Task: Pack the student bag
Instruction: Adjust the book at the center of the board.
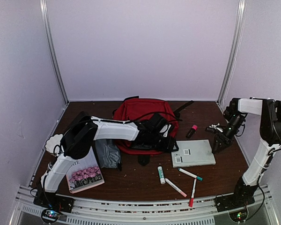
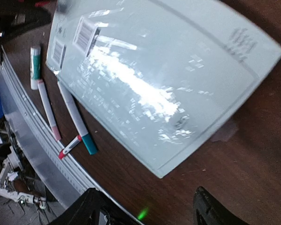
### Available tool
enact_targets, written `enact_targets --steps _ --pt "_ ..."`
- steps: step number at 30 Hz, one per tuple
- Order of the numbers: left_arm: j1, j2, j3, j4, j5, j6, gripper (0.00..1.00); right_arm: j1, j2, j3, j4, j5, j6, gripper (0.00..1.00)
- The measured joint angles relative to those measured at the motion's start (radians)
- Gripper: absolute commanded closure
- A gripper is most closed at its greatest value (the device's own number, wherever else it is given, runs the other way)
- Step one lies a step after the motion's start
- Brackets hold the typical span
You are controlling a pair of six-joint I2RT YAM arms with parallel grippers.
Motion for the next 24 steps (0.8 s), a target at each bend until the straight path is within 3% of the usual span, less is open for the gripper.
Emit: enact_targets --steps 13,24 --pt "0.016 -0.101 -0.137 0.02 -0.011 -0.128 0.43 -0.047 0.074 0.039 0.291 0.003 0.28 0.28" --pt "0.03 -0.065 -0.116 0.047 0.063 -0.174 0.44 0.026 0.153 0.04 0.306 -0.06 0.308 0.36"
